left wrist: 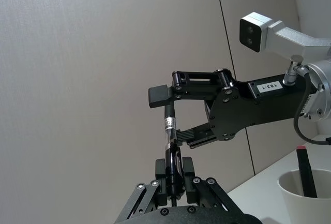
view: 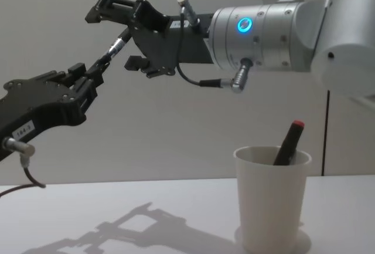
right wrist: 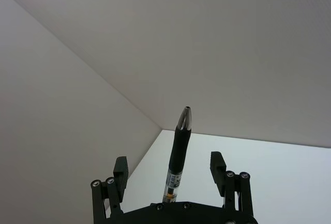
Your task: Place the pen into the pen holder.
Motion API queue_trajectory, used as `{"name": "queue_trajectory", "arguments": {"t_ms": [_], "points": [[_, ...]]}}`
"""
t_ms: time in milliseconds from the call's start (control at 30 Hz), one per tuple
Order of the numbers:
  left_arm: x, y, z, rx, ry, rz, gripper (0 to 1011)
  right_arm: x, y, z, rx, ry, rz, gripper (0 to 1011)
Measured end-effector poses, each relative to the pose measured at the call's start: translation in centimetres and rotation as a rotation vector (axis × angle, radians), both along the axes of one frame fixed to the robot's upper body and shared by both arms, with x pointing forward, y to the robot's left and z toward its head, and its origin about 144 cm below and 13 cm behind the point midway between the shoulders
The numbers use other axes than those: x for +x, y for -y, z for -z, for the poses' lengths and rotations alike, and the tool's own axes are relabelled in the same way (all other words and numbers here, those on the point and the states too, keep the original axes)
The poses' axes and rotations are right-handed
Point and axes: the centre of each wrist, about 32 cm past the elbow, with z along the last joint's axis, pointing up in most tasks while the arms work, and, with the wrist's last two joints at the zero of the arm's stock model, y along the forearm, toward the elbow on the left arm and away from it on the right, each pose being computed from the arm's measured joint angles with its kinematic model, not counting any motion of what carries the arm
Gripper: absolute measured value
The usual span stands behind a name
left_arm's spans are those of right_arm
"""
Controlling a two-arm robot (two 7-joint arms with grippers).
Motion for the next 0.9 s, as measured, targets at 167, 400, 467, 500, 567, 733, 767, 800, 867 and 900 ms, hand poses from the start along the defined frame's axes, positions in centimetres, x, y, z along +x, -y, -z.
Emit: {"name": "queue_trajectory", "arguments": {"t_ms": [167, 400, 467, 500, 567, 733, 767, 800, 867, 900], "points": [[-0.01, -0.03, 0.02, 0.0, 0.0, 0.0, 182, 0.04, -0.06, 0.01, -0.001, 0.002, -0.002, 1002], [-0.01, -0.06, 0.03, 0.0, -0.001, -0.001, 183, 0.07, -0.11, 0.02, -0.003, 0.004, -0.002, 867], [-0.01, -0.06, 0.03, 0.0, 0.0, -0.001, 183, 0.08, -0.11, 0.03, -0.004, 0.004, -0.002, 837], [-0.01, -0.07, 0.03, 0.0, 0.0, -0.001, 183, 0.08, -0.12, 0.03, -0.004, 0.004, -0.003, 797], [-0.01, -0.07, 0.03, 0.0, 0.0, -0.001, 183, 0.08, -0.13, 0.03, -0.004, 0.004, -0.003, 743], [-0.01, -0.07, 0.03, 0.0, 0.0, -0.001, 182, 0.09, -0.15, 0.03, -0.005, 0.005, -0.003, 591], [-0.01, -0.07, 0.03, 0.0, 0.0, -0.001, 183, 0.09, -0.15, 0.03, -0.005, 0.005, -0.004, 543], [-0.01, -0.07, 0.03, 0.0, 0.0, -0.001, 183, 0.09, -0.16, 0.03, -0.005, 0.005, -0.004, 522], [-0.01, -0.07, 0.03, 0.0, 0.0, -0.001, 182, 0.09, -0.17, 0.03, -0.005, 0.005, -0.004, 446], [-0.01, -0.07, 0.03, 0.0, 0.0, -0.001, 183, 0.09, -0.18, 0.03, -0.005, 0.005, -0.004, 398]]}}
